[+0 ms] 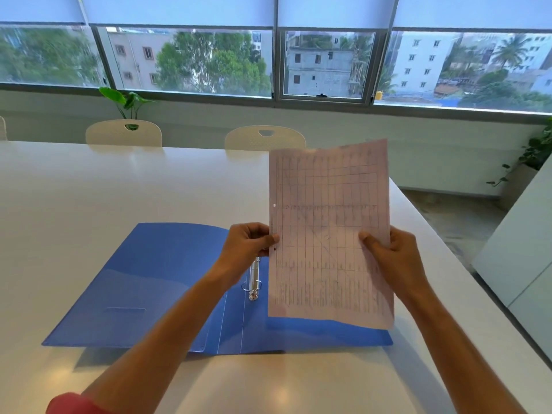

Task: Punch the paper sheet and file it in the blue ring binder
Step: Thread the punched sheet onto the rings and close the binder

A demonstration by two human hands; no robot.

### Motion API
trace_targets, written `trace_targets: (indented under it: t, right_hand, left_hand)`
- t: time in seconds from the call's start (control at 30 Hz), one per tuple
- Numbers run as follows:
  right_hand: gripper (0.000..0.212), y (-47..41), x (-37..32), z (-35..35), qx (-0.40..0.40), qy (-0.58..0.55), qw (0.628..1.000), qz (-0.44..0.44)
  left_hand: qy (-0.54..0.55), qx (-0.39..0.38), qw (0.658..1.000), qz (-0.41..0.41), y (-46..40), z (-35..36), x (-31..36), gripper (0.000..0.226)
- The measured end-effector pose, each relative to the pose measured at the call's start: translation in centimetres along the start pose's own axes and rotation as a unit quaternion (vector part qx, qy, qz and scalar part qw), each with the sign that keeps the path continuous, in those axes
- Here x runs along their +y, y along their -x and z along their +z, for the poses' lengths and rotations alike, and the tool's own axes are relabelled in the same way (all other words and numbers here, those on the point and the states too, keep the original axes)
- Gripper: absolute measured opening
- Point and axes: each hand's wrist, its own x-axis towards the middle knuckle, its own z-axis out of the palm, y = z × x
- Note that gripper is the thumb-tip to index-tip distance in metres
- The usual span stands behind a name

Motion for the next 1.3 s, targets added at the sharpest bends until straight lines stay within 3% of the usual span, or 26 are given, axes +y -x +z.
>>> trace_targets:
  t: [0.4,0.6,1.3]
  right_hand:
    - [0.014,-0.8,-0.6,2.6,-0.098,0.044,0.993,0.044]
    - [0.012,-1.7,-1.1,3.7,-0.115,0.067,0.989,0.057]
    - [0.014,-1.9,-1.1,5.4,-0.135,0.083,0.979,0.129]
  left_hand:
    - [-0.099,0.034,0.993,-0.052,1.5,-3.6,-3.3,0.008]
    - [-0.113,-0.007,0.985,-0.132,1.8,-4.7,-4.5,0.011]
    - [-0.148,-0.016,0.968,-0.204,1.3,-5.0,-5.4,0.017]
